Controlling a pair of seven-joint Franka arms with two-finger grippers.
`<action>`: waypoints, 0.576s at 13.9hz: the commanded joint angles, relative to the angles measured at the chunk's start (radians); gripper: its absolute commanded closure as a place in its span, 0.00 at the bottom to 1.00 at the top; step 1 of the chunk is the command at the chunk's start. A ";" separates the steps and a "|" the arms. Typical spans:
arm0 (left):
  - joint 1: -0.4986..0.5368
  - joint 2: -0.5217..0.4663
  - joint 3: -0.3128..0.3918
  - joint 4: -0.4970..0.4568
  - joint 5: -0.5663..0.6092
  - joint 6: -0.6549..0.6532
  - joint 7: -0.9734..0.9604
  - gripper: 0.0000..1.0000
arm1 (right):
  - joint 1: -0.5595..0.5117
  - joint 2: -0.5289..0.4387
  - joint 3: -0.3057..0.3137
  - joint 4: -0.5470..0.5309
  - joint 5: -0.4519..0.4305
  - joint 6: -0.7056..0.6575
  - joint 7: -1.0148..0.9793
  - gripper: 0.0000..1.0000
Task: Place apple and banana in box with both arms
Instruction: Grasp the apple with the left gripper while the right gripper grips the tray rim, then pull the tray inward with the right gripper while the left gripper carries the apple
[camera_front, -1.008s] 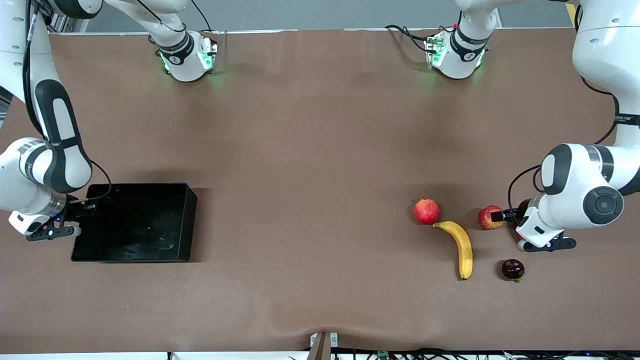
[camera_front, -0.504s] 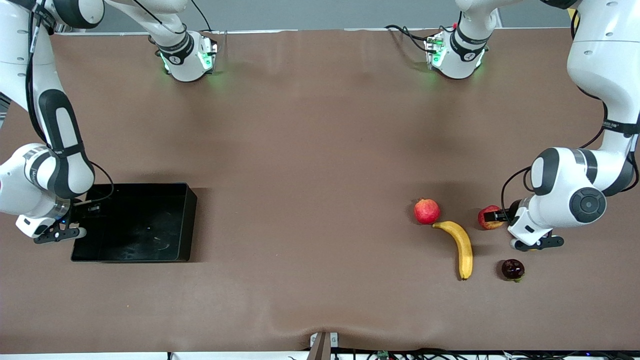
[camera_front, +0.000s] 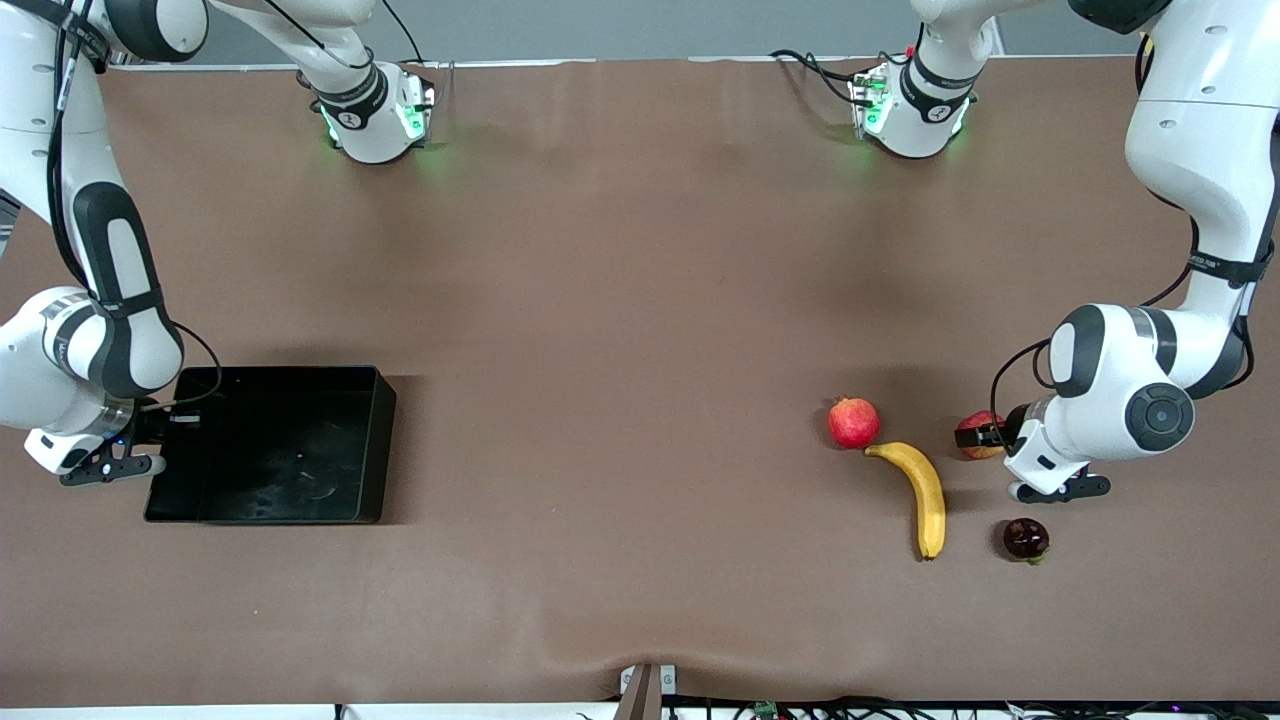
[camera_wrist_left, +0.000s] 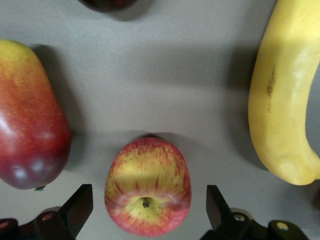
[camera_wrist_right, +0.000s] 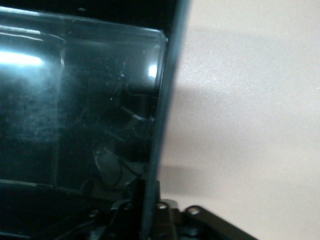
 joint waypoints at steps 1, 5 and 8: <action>0.003 0.007 -0.003 -0.003 -0.011 0.016 -0.003 0.20 | -0.009 0.012 0.007 0.020 0.015 -0.018 -0.033 1.00; -0.001 0.001 -0.003 -0.003 -0.003 0.012 0.003 1.00 | 0.013 -0.084 -0.001 0.018 0.014 -0.136 -0.038 1.00; -0.008 -0.049 -0.009 -0.003 -0.001 -0.026 0.003 1.00 | 0.028 -0.188 0.000 0.018 0.011 -0.262 -0.027 1.00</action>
